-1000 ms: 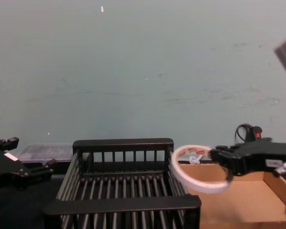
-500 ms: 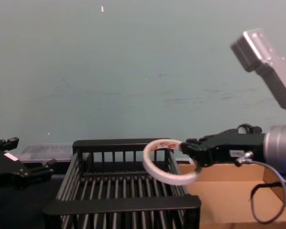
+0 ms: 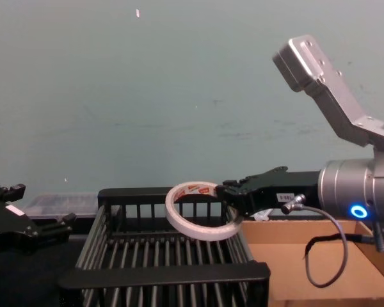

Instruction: Pick up the white tape and place it into the black box , Pick up the silver tape and place it into the brown box.

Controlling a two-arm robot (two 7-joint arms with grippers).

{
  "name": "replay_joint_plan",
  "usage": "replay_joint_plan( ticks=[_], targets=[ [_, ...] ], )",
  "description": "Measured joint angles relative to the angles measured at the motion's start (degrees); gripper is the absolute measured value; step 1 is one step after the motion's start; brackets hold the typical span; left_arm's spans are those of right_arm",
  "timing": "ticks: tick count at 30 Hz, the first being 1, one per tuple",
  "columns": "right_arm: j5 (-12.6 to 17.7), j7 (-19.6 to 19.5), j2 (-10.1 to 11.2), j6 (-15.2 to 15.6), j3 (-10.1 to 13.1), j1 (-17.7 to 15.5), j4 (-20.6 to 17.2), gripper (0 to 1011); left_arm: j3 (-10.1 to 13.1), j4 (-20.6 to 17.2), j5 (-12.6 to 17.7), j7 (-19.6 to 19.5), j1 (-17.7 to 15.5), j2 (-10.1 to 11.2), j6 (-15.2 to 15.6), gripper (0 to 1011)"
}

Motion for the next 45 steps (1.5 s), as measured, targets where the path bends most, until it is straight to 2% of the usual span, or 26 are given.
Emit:
replay_joint_plan(
  ticks=[13,16,17,22,26,28,31,33,34,36,39,40,45],
  targets=[
    [0.0,0.0,0.2,0.0,0.0,-0.1,-0.3,99,0.0,0.0,0.0,0.0,0.0,0.0,0.0,1001],
    [0.0,0.0,0.2,0.0,0.0,-0.1,-0.3,136,0.0,0.0,0.0,0.0,0.0,0.0,0.0,1001],
    [0.0,0.0,0.3,0.0,0.0,-0.1,-0.3,197,0.0,0.0,0.0,0.0,0.0,0.0,0.0,1001],
    [0.0,0.0,0.3,0.1,0.0,-0.2,-0.4,321,0.0,0.0,0.0,0.0,0.0,0.0,0.0,1001],
    [0.0,-0.1,0.3,0.1,0.0,-0.2,-0.4,488,0.0,0.0,0.0,0.0,0.0,0.0,0.0,1001],
    [0.0,-0.1,0.3,0.1,0.0,-0.2,-0.4,508,0.0,0.0,0.0,0.0,0.0,0.0,0.0,1001],
    [0.0,-0.1,0.3,0.1,0.0,-0.2,-0.4,628,0.0,0.0,0.0,0.0,0.0,0.0,0.0,1001],
    [0.0,-0.1,0.3,0.1,0.0,-0.2,-0.4,660,0.0,0.0,0.0,0.0,0.0,0.0,0.0,1001],
    [0.0,-0.1,0.3,0.1,0.0,-0.2,-0.4,728,0.0,0.0,0.0,0.0,0.0,0.0,0.0,1001],
    [0.0,-0.1,0.3,0.1,0.0,-0.2,-0.5,798,0.0,0.0,0.0,0.0,0.0,0.0,0.0,1001],
    [0.0,-0.1,0.3,0.1,0.0,-0.2,-0.5,850,0.0,0.0,0.0,0.0,0.0,0.0,0.0,1001],
    [0.0,-0.1,0.3,0.1,0.0,-0.2,-0.5,908,0.0,0.0,0.0,0.0,0.0,0.0,0.0,1001],
    [-0.3,-0.5,1.0,0.8,0.7,-1.4,-2.7,1002,0.0,0.0,0.0,0.0,0.0,0.0,0.0,1001]
  ],
)
